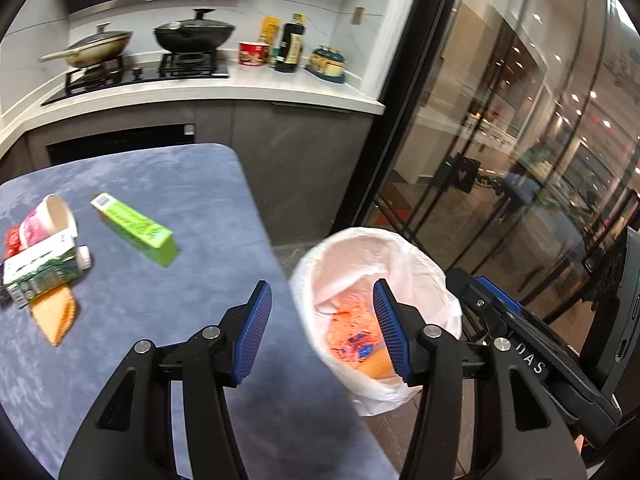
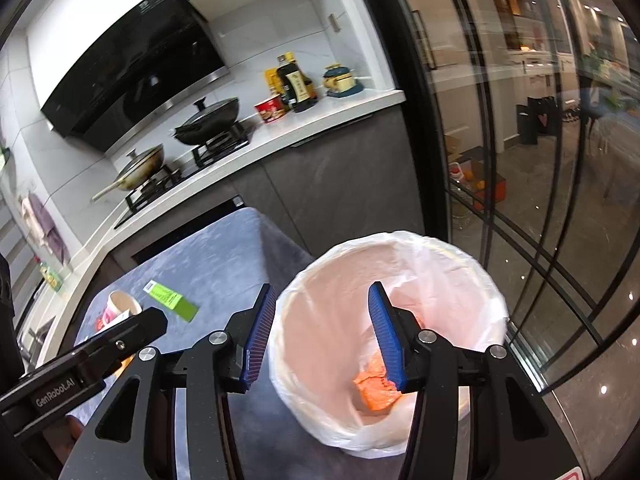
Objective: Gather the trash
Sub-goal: 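Move both tools back toward the remaining trash on the table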
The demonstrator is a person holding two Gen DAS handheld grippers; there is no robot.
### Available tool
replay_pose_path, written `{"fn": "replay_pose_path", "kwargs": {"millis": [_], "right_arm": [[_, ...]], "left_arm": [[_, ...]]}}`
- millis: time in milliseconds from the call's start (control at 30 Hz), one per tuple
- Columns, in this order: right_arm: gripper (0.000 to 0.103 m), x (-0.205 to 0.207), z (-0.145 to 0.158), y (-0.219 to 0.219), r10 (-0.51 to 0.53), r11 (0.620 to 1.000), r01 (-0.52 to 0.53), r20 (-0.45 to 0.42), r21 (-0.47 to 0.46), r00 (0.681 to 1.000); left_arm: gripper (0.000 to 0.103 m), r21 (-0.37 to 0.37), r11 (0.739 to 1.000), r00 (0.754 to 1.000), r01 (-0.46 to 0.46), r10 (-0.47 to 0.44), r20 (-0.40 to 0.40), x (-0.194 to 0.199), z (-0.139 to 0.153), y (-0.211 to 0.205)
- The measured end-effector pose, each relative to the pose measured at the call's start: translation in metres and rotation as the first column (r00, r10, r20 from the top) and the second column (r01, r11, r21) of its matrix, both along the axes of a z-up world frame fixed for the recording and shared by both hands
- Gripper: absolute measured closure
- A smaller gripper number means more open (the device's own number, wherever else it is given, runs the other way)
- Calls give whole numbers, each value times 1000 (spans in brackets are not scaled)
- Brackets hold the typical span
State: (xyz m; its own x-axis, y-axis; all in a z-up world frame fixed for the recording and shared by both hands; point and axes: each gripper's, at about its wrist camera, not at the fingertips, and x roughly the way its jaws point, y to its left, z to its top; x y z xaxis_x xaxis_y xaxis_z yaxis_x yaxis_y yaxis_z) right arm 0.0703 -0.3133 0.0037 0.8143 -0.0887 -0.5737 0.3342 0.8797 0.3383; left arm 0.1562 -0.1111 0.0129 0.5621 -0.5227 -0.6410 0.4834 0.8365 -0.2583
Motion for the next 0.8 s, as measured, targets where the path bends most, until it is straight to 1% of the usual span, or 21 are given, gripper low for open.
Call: {"fn": "replay_pose_path", "kwargs": {"millis": [100, 233, 300, 433, 467, 633, 667, 700, 800], "right_arm": [[55, 8, 2, 17, 28, 1000, -28, -1, -6, 1000], [55, 18, 3, 40, 66, 998, -66, -2, -8, 998], [55, 24, 3, 53, 86, 996, -86, -3, -9, 996], [55, 34, 2, 75, 123, 992, -123, -8, -14, 992], [55, 36, 2, 80, 132, 991, -132, -10, -14, 991], [55, 50, 0, 111, 177, 984, -178, -20, -19, 984], [55, 53, -1, 119, 190, 982, -190, -22, -18, 982], [55, 55, -2, 125, 198, 980, -199, -24, -19, 980], [55, 64, -6, 146, 233, 972, -233, -37, -22, 972]], "left_arm": [[45, 0, 999, 999, -41, 41, 6, 3, 1, 21], [43, 2, 996, 996, -90, 90, 10, 9, 1, 51], [40, 4, 992, 992, -123, 123, 11, 12, 1, 69], [38, 10, 984, 984, -178, 177, 16, 17, 0, 103], [36, 12, 982, 982, -188, 188, 16, 18, 0, 109], [36, 13, 964, 964, -267, 267, 6, 26, -6, 157], [34, 15, 959, 959, -283, 283, 3, 27, -7, 166], [30, 19, 953, 953, -304, 304, 2, 29, -9, 178], [29, 26, 935, 935, -354, 354, 2, 34, -13, 207]]}}
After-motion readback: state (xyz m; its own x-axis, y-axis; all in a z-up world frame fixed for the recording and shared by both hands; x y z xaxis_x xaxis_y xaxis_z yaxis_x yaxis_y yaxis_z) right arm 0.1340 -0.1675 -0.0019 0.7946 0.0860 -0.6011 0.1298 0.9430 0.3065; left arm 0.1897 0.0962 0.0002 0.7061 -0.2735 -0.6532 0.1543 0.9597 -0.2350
